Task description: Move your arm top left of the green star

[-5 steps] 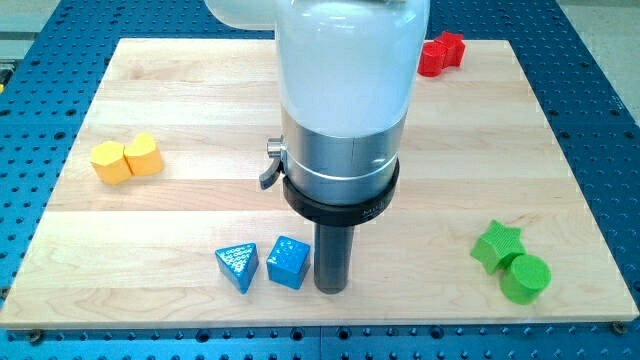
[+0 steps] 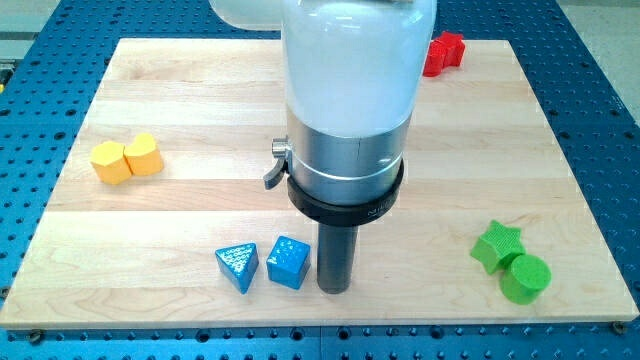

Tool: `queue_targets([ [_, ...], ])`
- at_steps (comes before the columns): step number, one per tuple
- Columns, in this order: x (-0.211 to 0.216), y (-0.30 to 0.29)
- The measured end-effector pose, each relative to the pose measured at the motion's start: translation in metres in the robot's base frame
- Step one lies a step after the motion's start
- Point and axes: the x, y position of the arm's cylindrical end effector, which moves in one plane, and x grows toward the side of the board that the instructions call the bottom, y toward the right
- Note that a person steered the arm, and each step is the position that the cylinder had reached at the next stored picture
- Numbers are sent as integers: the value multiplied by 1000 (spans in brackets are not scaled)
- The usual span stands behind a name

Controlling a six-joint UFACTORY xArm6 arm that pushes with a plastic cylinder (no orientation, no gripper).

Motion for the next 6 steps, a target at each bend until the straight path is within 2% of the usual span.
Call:
queue_targets([
  [6, 0, 12],
])
